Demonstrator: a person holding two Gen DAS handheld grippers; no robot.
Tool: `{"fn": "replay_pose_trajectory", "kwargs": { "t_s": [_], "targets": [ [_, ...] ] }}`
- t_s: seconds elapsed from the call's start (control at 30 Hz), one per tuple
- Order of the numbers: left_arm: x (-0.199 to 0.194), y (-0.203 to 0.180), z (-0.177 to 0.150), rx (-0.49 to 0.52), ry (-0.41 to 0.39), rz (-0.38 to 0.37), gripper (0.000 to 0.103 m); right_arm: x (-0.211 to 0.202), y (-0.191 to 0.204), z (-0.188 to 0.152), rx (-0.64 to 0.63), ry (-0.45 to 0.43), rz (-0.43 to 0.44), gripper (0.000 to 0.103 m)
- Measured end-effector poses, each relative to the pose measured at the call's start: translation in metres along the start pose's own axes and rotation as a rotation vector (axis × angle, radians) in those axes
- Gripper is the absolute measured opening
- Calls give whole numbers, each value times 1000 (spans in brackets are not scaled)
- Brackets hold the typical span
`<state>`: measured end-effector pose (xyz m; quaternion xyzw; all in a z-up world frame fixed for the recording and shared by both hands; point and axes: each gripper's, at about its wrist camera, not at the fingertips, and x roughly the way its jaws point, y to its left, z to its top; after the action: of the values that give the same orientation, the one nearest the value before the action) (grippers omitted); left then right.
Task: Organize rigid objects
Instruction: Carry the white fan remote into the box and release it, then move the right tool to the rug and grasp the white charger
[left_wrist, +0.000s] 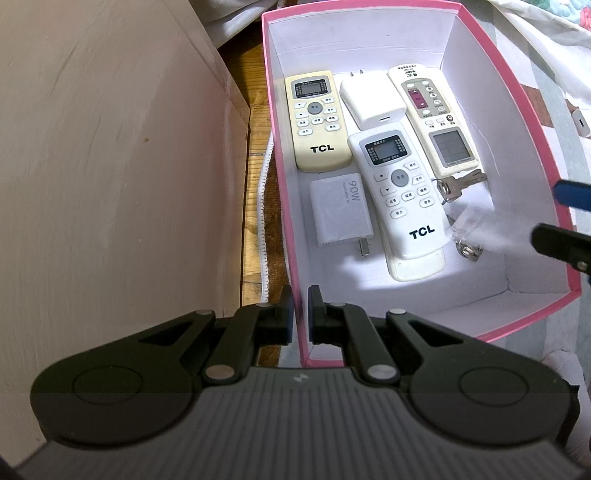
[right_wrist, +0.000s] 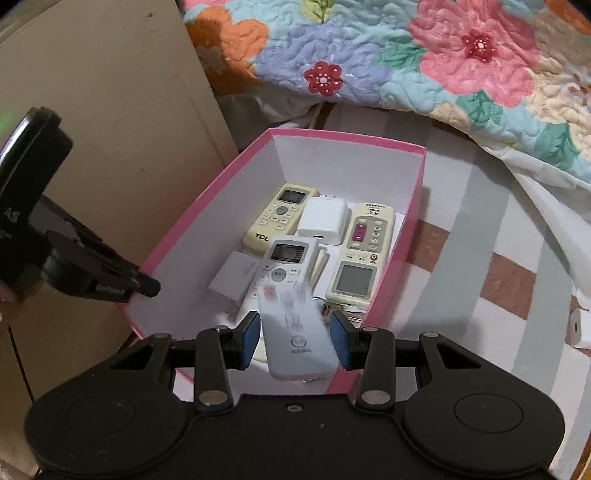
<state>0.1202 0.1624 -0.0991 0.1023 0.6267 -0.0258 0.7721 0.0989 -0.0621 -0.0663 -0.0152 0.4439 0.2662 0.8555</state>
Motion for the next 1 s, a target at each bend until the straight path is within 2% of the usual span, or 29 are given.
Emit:
{"fn": "replay_pose_trajectory", "kwargs": {
  "t_s": [0.03,0.13,0.23,0.4,0.67,0.73,0.9,0.97,1.0],
  "targets": [
    [0,0,0,0,0,-1,6,-4,-2,-2,9,-18,4,58],
    [0,0,0,0,1,-3,6,-19,-12,-5,18,-50,31,58],
    [1,0,1,0,2,-4,6,-37,-26,-7,17,-39,54,58],
    [1,0,0,3,1,-2,6,-73,-45,-7,14,-17,42,58],
    [1,0,1,5,0,1,6,-111,-25,-10,-56,-46,64,59],
    [1,-1,0,5,-1,1,6,-116,-23,-12,-70,-67,64,63],
    [1,-1,0,5,-1,0,6,-113,-35,-20,-110,-87,89,64],
    [1,-1,0,4,-1,-1,6,-110,-47,-24,-91,-97,75,70],
    [1,-1,0,3,-1,-1,6,-108,-56,-27,-77,-110,57,77]
  ]
}}
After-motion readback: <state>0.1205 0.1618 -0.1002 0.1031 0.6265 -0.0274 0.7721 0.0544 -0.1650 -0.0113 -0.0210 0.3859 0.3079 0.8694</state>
